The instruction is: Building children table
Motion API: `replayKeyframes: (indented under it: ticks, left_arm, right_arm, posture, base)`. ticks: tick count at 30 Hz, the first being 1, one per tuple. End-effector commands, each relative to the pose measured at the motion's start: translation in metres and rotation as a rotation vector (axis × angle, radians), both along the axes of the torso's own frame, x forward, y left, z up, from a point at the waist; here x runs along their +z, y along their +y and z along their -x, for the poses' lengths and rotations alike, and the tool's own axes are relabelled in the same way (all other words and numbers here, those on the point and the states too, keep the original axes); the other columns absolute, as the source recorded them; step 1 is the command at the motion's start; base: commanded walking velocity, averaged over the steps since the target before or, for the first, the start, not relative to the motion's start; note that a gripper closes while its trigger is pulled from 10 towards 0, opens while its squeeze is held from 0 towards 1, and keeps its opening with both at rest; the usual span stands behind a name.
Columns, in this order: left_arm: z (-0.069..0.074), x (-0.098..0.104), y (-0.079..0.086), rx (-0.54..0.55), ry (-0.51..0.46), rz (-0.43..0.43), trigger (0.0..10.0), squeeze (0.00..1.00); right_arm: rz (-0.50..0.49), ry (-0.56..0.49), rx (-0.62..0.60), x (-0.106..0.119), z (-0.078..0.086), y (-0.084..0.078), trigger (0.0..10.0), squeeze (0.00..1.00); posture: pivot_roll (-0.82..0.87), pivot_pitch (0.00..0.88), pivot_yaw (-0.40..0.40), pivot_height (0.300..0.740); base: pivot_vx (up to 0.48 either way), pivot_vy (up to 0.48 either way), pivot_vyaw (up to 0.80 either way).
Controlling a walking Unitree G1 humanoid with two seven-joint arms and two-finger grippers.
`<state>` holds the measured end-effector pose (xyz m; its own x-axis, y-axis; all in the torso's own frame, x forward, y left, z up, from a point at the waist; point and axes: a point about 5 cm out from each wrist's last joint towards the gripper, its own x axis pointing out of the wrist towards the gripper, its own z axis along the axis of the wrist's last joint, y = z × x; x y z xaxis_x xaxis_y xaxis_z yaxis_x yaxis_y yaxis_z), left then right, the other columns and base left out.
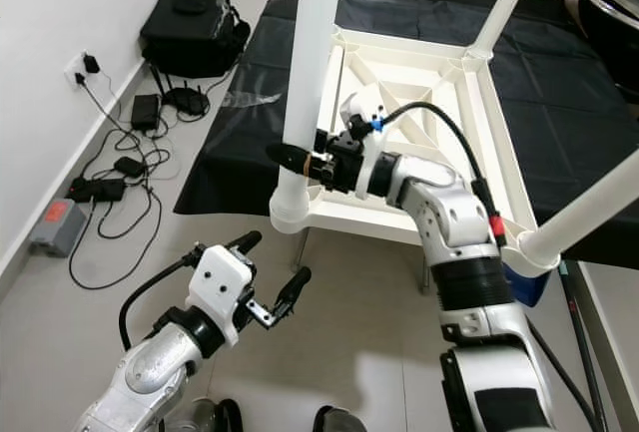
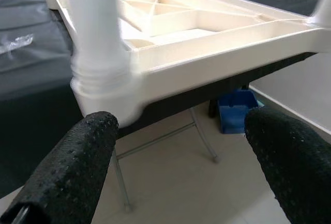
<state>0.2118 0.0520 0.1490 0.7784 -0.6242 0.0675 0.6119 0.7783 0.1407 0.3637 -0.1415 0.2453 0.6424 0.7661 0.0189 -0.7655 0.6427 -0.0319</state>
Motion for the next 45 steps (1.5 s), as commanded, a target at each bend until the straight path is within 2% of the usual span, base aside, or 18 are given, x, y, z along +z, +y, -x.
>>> replayKeyframes:
  ticks: [1, 2, 4, 9, 16, 17, 19, 20, 22, 25, 29, 30, 31, 32, 36, 37, 40, 45]
  left_arm:
    - [0.003, -0.005, 0.001, -0.002, 0.015, -0.018, 10.0, 0.0]
    - [0.003, -0.005, 0.001, -0.002, 0.015, -0.018, 10.0, 0.0]
    - [0.002, -0.005, 0.001, -0.004, 0.014, -0.022, 10.0, 0.0]
    - [0.002, -0.005, 0.001, -0.004, 0.013, -0.023, 10.0, 0.0]
    - [0.003, -0.005, 0.001, -0.007, 0.009, -0.025, 10.0, 0.0]
    - [0.003, -0.005, 0.001, -0.007, 0.008, -0.027, 10.0, 0.0]
    - [0.003, -0.005, 0.001, -0.007, 0.008, -0.027, 10.0, 0.0]
    - [0.003, -0.005, 0.0, -0.007, 0.007, -0.027, 10.0, 0.0]
    - [0.003, -0.005, 0.0, -0.007, 0.007, -0.027, 10.0, 0.0]
    - [0.003, -0.004, 0.0, -0.004, 0.004, -0.027, 10.0, 0.0]
    - [0.003, -0.004, 0.0, -0.003, 0.003, -0.026, 10.0, 0.0]
    - [0.003, -0.004, 0.0, -0.002, 0.004, -0.025, 10.0, 0.0]
    - [0.003, -0.004, 0.0, -0.002, 0.004, -0.025, 10.0, 0.0]
    - [0.003, -0.004, 0.0, -0.002, 0.004, -0.025, 10.0, 0.0]
    - [0.003, -0.004, 0.0, -0.003, 0.006, -0.024, 10.0, 0.0]
    - [0.003, -0.004, 0.0, -0.003, 0.005, -0.025, 10.0, 0.0]
    - [0.003, -0.004, -0.001, -0.003, 0.005, -0.025, 10.0, 0.0]
    - [0.002, -0.004, 0.0, -0.002, 0.004, -0.026, 10.0, 0.0]
  right_arm:
    - [-0.023, 0.031, -0.279, -0.003, -0.017, -0.03, 0.0, 0.0]
    - [-0.023, 0.031, -0.279, -0.003, -0.017, -0.03, 0.0, 0.0]
    - [-0.026, 0.07, -0.584, -0.005, -0.031, -0.057, 0.0, 0.0]
    - [-0.029, 0.085, -0.654, -0.006, -0.033, -0.064, 0.0, 0.0]
    - [-0.062, 0.125, -0.965, -0.012, -0.033, -0.089, 0.0, 0.0]
    - [-0.083, 0.134, -1.1, -0.014, -0.031, -0.098, 0.0, 0.0]
    - [-0.083, 0.134, -1.1, -0.014, -0.031, -0.098, 0.0, 0.0]
    - [-0.141, 0.146, -1.289, -0.018, -0.024, -0.108, 0.0, 0.0]
    - [-0.141, 0.146, -1.289, -0.018, -0.024, -0.108, 0.0, 0.0]
    - [-0.215, 0.183, -1.549, -0.027, -0.014, -0.119, 0.0, 0.0]
    - [-0.232, 0.194, -1.6, -0.028, -0.014, -0.119, 0.0, 0.0]
    - [-0.238, 0.202, -1.591, -0.028, -0.017, -0.115, 4.9, 0.0]
    - [-0.238, 0.202, -1.591, -0.028, -0.017, -0.115, 4.9, 0.0]
    - [-0.232, 0.202, -1.566, -0.026, -0.02, -0.112, 10.0, 0.0]
    - [-0.273, 0.198, -1.474, -0.021, -0.027, -0.099, 10.0, 0.0]
    - [-0.269, 0.182, -1.452, -0.018, -0.028, -0.096, 10.0, 0.99]
    - [-0.263, 0.17, -1.441, -0.017, -0.029, -0.094, 10.0, 0.99]
    - [-0.323, 0.076, -1.149, 0.004, -0.038, -0.067, 10.0, 1.0]
  posture:
    - [0.15, 0.133, -0.077, 0.74]
    - [0.15, 0.133, -0.077, 0.74]
    - [0.14, 0.136, -0.074, 0.74]
    - [0.14, 0.136, -0.074, 0.74]
    - [0.14, 0.138, -0.074, 0.74]
    - [0.14, 0.14, -0.072, 0.74]
    - [0.14, 0.14, -0.072, 0.74]
    - [0.14, 0.142, -0.076, 0.74]
    - [0.14, 0.142, -0.076, 0.74]
    - [0.14, 0.145, -0.08, 0.74]
    - [0.14, 0.146, -0.079, 0.74]
    - [0.14, 0.146, -0.08, 0.74]
    - [0.14, 0.146, -0.08, 0.74]
    - [0.14, 0.145, -0.08, 0.74]
    - [0.14, 0.149, -0.077, 0.74]
    - [0.14, 0.146, -0.081, 0.74]
    - [0.14, 0.146, -0.081, 0.74]
    - [0.14, 0.148, -0.081, 0.74]
  base:
    - [0.0, 0.0, 0.0]
    - [0.0, 0.0, 0.0]
    - [0.0, 0.0, 0.0]
    - [0.0, 0.0, 0.0]
    - [0.0, 0.0, 0.0]
    - [0.0, 0.0, 0.0]
    - [0.0, 0.0, 0.0]
    - [0.0, 0.0, 0.0]
    - [0.0, 0.0, 0.0]
    - [0.0, 0.0, 0.0]
    - [0.0, 0.0, 0.0]
    - [0.0, 0.0, 0.0]
    - [0.0, 0.0, 0.0]
    - [0.0, 0.0, 0.0]
    - [0.0, 0.0, 0.0]
    - [0.0, 0.0, 0.0]
    - [0.0, 0.0, 0.0]
    - [0.0, 0.0, 0.0]
